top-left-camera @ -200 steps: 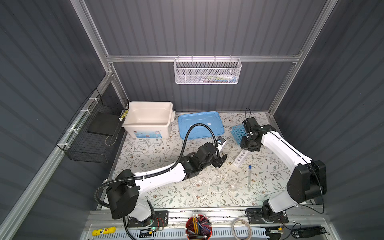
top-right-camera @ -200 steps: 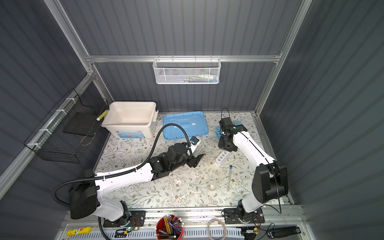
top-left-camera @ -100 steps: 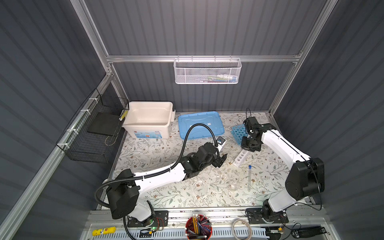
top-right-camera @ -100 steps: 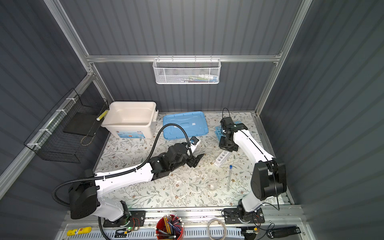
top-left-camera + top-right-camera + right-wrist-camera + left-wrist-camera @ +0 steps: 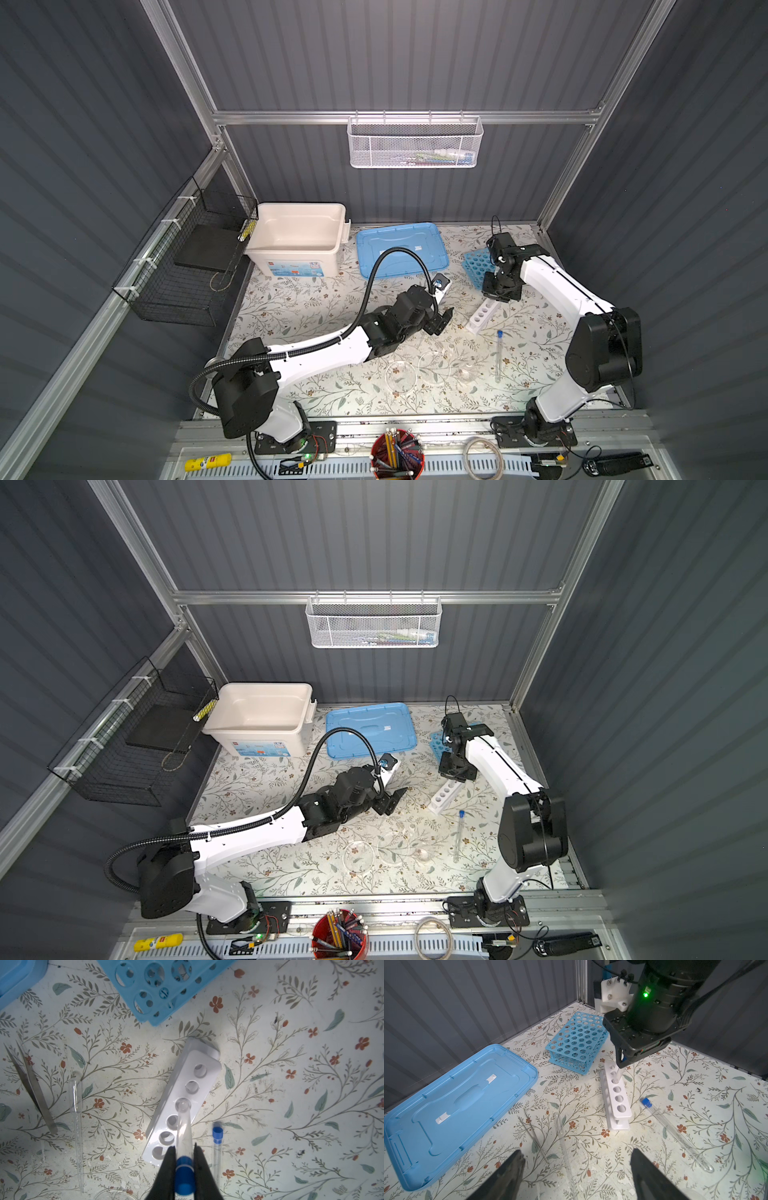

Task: Organize the chemistry lab equipment
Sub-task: 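Lower the short tube into a white holder hole and open the right gripper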

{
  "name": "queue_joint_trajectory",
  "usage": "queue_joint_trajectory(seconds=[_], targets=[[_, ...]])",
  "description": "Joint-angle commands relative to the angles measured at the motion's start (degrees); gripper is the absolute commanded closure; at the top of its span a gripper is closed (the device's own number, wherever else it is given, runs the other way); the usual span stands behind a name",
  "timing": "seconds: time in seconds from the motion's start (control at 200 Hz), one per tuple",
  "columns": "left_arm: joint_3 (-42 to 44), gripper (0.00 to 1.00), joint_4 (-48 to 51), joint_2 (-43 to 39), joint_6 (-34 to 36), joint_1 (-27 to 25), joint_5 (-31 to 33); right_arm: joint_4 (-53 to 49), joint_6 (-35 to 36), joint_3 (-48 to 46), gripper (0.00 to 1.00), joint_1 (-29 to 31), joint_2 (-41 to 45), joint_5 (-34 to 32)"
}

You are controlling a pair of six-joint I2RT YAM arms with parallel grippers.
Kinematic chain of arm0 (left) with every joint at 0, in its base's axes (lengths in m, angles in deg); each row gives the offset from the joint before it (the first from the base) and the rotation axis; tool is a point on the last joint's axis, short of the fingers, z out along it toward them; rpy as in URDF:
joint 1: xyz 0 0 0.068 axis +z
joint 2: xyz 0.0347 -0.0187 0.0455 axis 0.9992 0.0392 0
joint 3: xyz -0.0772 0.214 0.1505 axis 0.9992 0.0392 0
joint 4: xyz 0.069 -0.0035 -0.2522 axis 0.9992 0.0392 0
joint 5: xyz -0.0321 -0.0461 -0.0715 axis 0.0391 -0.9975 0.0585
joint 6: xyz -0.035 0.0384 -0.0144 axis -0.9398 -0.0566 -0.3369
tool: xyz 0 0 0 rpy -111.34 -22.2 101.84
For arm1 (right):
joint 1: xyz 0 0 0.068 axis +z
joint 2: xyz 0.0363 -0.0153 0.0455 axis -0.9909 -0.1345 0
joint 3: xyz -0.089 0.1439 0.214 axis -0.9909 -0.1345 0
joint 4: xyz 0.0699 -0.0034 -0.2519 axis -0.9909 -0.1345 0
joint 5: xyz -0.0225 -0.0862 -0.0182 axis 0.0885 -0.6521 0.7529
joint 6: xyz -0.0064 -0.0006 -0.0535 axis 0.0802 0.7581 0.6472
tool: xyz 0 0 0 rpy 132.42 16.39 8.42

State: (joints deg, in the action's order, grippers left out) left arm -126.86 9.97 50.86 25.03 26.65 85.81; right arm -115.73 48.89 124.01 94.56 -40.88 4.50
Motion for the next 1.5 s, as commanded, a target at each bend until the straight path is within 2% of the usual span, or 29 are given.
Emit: queue_joint_trajectory(seconds=[0.0,0.46,0.836,1.091,1.331,1.496], targets=[[0.96,0.18,-1.03,-1.25,-0.44,-0.25,1.08,-2.92,0.72,2.01,0.91,-0.43,-1.30,0.50],[1.71,0.18,-1.38,-1.71,-0.53,-0.25,1.34,-6.85,1.86,5.91,0.86,-0.52,-5.27,0.61],[1.70,0.18,-1.29,-1.59,-0.53,-0.25,1.02,-7.07,2.29,6.48,0.74,-0.65,-6.21,0.07],[1.52,0.18,-0.94,-1.59,-0.62,-0.25,0.86,-8.44,3.14,9.00,0.70,-1.17,-6.36,-0.78],[0.51,0.18,2.49,-1.24,-1.05,-0.25,-0.05,-12.30,3.15,9.82,0.67,-3.21,0.56,-1.14],[0.13,0.18,4.88,-2.02,-2.05,-0.25,-0.74,-12.81,1.80,2.26,0.66,-3.86,9.35,-0.28]])
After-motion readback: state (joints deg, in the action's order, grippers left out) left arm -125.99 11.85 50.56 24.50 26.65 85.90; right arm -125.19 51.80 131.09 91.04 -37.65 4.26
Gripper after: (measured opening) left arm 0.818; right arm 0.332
